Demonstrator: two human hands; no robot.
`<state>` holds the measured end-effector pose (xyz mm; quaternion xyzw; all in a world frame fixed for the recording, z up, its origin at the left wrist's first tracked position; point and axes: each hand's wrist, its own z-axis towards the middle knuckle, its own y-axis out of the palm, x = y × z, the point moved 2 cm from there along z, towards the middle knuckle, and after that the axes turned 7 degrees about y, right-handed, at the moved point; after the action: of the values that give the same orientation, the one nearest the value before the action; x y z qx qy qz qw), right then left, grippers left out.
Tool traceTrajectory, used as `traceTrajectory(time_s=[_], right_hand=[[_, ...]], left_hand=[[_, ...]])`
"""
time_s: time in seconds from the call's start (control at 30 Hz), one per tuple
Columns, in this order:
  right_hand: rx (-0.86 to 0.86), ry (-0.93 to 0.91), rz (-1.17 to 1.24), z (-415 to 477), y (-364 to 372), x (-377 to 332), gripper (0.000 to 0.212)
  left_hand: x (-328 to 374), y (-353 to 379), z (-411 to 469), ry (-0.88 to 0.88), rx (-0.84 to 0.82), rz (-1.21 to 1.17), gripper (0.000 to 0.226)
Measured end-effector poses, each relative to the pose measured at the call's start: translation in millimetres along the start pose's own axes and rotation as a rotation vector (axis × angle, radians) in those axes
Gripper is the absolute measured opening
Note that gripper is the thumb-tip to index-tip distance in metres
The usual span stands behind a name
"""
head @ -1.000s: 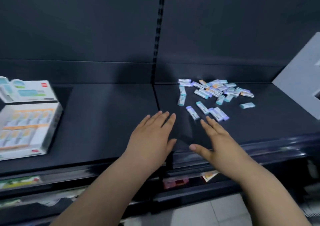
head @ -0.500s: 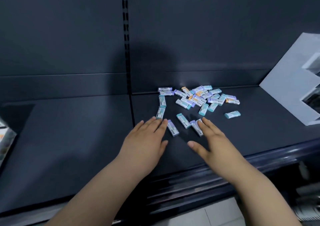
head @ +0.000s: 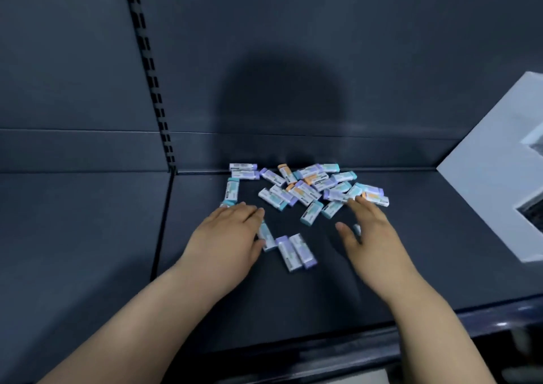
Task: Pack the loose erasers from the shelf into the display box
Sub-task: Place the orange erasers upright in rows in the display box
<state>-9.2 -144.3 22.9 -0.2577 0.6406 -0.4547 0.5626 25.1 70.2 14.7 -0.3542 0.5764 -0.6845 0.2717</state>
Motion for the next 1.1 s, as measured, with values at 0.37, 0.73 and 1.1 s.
traceTrajectory(time_s=[0.37,0.73,1.1], right_hand=[[-0.203,-0.167,-0.087,77.0,-33.2,86.4,0.053],[-0.26,-0.184,-0.211,131.0,-30.0,116.1,0.034],[-0.228,-0.113,0.003,114.6,-47.4,104.6,0.005]], left_hand=[[30.2,26.5,125.0,-0.315,-0.114,-0.122,0.057],[40.0,28.8,150.0,-0.476,-0.259,-0.039,0.064],[58.4,15.3,133.3,-0.466,-0.041,-0.181,0.081]])
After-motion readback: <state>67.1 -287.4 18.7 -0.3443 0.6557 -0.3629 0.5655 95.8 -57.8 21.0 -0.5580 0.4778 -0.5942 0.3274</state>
